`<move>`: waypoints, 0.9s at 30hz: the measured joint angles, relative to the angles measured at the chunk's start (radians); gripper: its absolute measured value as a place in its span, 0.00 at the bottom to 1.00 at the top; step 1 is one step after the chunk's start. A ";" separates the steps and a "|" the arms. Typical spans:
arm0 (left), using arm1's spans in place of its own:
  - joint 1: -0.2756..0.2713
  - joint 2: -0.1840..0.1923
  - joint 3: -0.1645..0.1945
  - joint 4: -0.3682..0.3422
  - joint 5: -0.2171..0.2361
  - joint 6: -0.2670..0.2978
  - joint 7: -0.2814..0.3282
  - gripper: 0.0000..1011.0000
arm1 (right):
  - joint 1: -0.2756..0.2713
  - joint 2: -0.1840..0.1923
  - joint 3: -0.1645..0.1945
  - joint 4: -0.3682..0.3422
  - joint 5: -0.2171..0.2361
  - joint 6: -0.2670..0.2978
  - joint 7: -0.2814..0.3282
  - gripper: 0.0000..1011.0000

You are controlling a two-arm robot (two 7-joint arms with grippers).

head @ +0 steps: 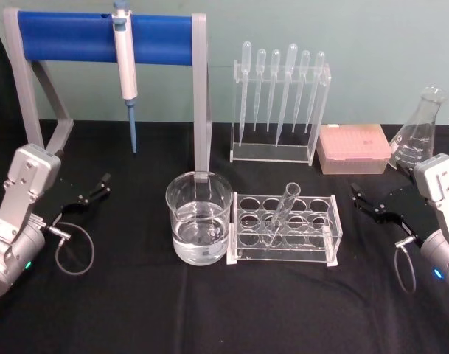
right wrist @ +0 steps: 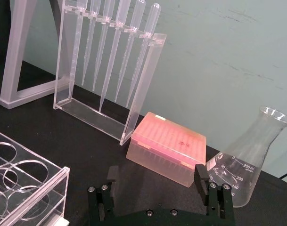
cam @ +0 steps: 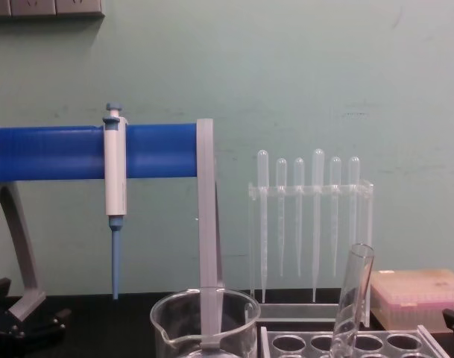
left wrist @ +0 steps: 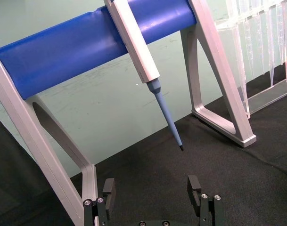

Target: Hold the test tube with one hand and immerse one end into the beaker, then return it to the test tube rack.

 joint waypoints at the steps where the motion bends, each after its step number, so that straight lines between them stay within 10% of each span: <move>1: 0.000 0.000 0.000 0.000 0.000 0.000 0.000 0.99 | 0.000 0.000 0.000 0.000 0.000 0.000 0.000 0.99; 27: 0.000 0.000 0.000 0.000 0.000 0.000 0.000 0.99 | 0.000 0.000 0.000 0.000 0.000 0.000 0.000 0.99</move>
